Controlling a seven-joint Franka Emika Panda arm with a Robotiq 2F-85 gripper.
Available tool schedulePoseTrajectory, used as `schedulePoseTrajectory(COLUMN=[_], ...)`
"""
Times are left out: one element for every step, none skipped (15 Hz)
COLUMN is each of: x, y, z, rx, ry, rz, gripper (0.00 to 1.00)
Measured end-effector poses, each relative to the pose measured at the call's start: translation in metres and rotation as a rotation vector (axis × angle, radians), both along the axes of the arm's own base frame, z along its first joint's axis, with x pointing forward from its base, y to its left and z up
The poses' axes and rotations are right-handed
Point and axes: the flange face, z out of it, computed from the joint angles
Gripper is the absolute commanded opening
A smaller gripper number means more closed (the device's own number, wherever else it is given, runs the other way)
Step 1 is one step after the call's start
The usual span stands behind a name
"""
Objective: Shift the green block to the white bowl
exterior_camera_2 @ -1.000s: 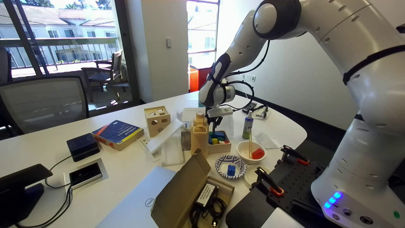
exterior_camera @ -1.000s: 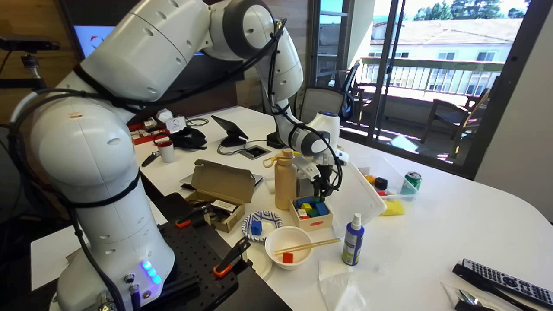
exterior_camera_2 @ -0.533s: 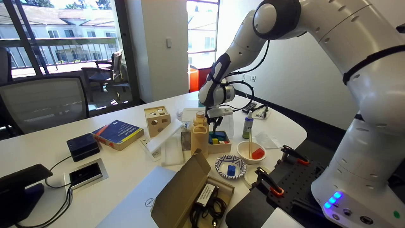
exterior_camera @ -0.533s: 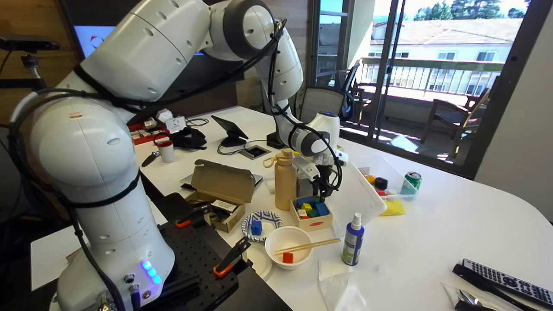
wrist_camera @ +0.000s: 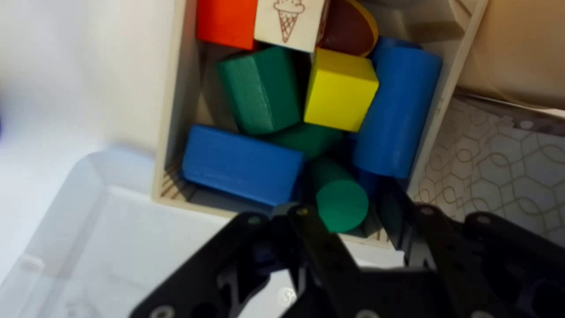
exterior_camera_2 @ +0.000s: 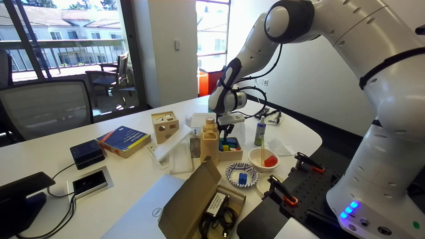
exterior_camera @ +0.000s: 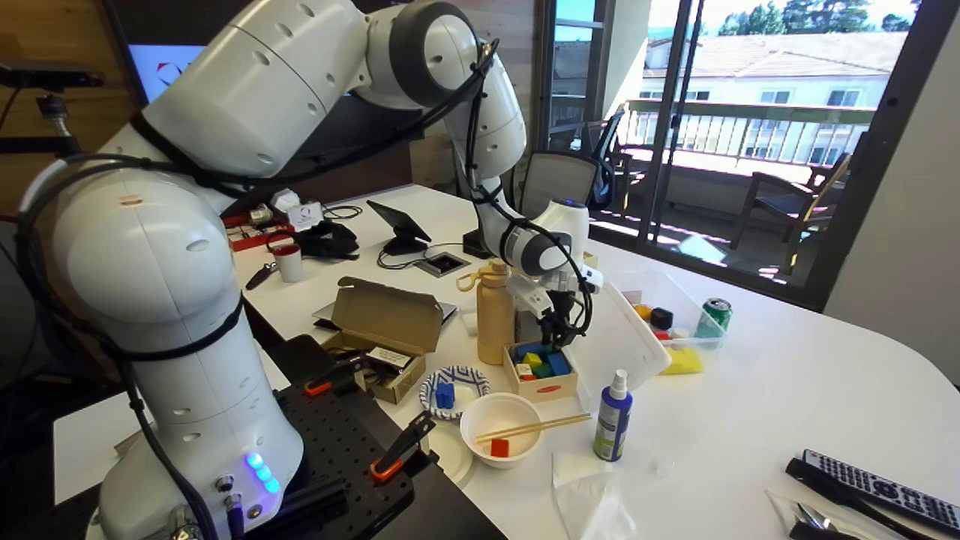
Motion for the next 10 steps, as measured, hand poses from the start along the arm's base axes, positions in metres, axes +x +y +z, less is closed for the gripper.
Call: schedulePoseTrajectory(x=[-0.0005,-0.0011,-0.0016,-0.0019,-0.0021,-0.0022,-0.0024,-0.0023,-0.0023,-0.0022], y=[0.0,0.0001,0.0001,0.0001,0.0001,0.0001,0.0001,0.0001,0.0001,0.0001], z=[-0.0014,-0.003,-0.0047,-0.0061,-0.0074,-0.0085,-0.0097,-0.0099,-0.0098,-0.0098], rx=[0.0,0.0,0.0,0.0,0.001,0.001,0.001,0.001,0.001,0.001], ry=[0.002,0.005,0.007,0.009,0.011,0.012,0.013,0.013,0.013,0.013], rz=[0.0,0.0,0.0,0.0,0.0,0.0,0.0,0.0,0.0,0.0], gripper=[0.46,0.44,0.32,0.2,0.19,0.13,0.08,0.08,0.08,0.08])
